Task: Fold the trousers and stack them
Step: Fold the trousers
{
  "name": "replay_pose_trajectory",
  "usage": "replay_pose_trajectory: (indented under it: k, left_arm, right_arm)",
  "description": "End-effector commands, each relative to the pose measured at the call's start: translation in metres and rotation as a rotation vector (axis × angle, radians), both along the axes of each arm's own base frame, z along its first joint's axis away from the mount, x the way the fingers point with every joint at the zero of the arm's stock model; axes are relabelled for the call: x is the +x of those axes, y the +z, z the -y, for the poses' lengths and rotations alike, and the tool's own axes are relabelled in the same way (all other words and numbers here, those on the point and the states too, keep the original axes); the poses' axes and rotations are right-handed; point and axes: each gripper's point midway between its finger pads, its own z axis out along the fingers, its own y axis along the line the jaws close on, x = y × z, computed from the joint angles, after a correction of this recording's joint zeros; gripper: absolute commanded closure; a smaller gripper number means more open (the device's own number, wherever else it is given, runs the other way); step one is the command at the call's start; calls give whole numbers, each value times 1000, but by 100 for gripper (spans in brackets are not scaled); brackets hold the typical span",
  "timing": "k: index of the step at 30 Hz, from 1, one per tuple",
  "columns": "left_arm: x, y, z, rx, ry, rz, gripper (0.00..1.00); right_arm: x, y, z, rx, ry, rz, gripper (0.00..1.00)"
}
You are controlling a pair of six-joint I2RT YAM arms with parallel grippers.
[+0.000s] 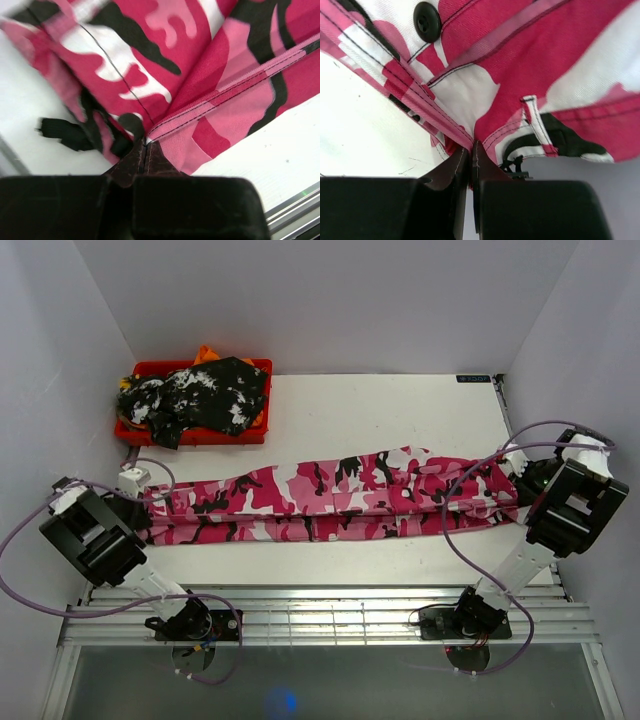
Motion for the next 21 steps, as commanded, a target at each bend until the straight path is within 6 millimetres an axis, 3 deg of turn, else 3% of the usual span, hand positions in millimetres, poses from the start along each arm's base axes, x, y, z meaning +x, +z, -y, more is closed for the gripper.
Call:
replay_pose_trajectory:
  k: [1, 5, 9, 16, 17, 18, 20, 21]
  left_arm:
    - [40, 56, -55, 148, 44, 164, 100]
    - [45, 87, -57, 187, -21, 248, 100]
    - [22, 86, -46, 192, -116, 222, 100]
    - [-32, 27, -30, 191, -215, 82, 100]
    - [-42, 13, -22, 174, -225, 49, 89]
    - [-43, 10, -25, 188, -222, 44, 76]
    - [-37, 19, -30, 193, -193, 58, 60]
    - [-37, 26, -27, 177, -189, 63, 34]
  right_arm:
    - [39, 37, 37, -103, -46, 140, 92]
    - [43, 55, 43, -101, -39, 176, 92]
    - [29, 52, 50, -120, -15, 170, 92]
    - [2, 13, 60, -200, -17, 104, 92]
    - [-1, 8, 60, -207, -21, 87, 87]
    - [-1, 7, 59, -215, -17, 72, 64]
    - [5, 24, 55, -197, -25, 101, 37]
    - [13, 34, 46, -156, -20, 143, 22]
